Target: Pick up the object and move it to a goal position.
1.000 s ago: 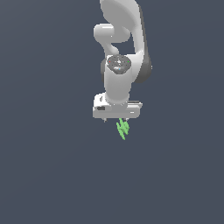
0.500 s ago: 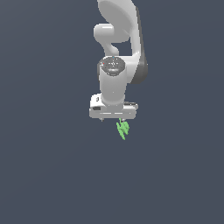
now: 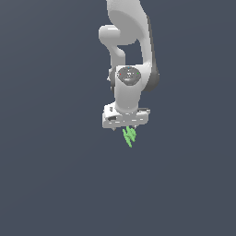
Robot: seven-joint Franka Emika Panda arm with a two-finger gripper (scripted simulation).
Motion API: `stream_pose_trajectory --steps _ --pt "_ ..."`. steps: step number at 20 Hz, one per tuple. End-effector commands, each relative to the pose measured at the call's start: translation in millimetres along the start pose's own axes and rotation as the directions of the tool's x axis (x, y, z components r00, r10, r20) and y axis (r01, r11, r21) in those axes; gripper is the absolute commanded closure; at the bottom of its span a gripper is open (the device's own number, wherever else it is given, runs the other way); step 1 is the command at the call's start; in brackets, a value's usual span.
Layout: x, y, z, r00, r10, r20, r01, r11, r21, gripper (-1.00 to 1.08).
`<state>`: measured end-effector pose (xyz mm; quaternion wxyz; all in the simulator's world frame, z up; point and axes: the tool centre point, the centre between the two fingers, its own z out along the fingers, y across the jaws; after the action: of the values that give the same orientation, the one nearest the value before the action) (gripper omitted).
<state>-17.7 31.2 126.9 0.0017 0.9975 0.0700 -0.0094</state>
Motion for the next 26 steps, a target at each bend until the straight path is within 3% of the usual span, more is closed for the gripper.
stream_pose_trajectory --steps 1,9,16,26 --pt "-3.1 -11.8 10.3 0.998 -0.065 -0.006 0.065 0.998 -0.001 -0.92" --pt "-9.5 -32.5 27.1 0.984 -0.177 -0.019 0.177 0.984 -0.001 -0.92" --pt "-9.7 -32.6 32.6 0.984 -0.176 -0.018 0.176 0.984 -0.001 -0.92" --pt "-9.9 -33.4 73.8 0.983 -0.182 -0.019 0.182 0.983 -0.001 -0.92"
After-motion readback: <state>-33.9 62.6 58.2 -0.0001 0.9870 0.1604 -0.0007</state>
